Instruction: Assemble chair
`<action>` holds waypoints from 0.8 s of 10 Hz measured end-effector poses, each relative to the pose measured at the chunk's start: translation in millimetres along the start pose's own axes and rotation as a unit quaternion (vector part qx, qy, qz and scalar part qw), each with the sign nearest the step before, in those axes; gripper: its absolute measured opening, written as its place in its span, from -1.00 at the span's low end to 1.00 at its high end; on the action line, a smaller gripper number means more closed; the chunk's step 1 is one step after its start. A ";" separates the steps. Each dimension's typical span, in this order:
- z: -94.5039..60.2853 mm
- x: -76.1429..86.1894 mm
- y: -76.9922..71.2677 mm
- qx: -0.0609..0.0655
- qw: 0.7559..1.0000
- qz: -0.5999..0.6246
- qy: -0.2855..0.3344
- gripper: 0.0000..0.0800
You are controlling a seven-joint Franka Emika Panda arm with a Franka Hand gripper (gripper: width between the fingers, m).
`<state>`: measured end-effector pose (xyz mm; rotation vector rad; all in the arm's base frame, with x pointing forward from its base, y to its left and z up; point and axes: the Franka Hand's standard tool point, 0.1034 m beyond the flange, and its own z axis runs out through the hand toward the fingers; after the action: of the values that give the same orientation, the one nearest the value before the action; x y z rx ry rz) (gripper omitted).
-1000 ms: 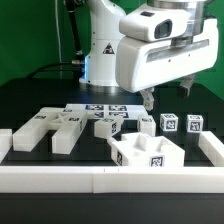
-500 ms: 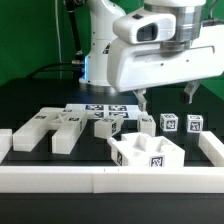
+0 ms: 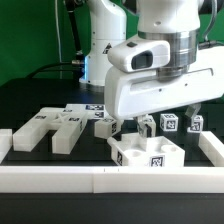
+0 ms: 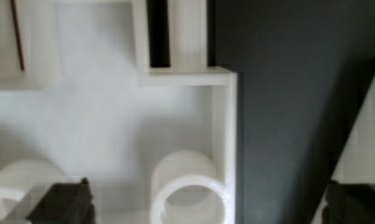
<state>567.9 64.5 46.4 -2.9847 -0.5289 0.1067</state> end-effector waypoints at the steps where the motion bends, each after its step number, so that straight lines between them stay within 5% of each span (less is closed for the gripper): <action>1: 0.1 -0.2 -0.3 0.000 1.000 0.000 0.000 0.62; 4: 2.0 -0.6 -0.7 0.000 1.000 -0.002 0.000 0.62; 8: 24.2 -3.6 -3.3 -0.010 1.000 -0.009 0.027 0.62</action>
Offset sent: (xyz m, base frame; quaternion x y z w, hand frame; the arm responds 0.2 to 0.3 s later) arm 0.0000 0.0000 0.0000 0.0000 0.0000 0.0000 1.0000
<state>561.3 68.6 22.9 -2.9919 -0.5550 0.0182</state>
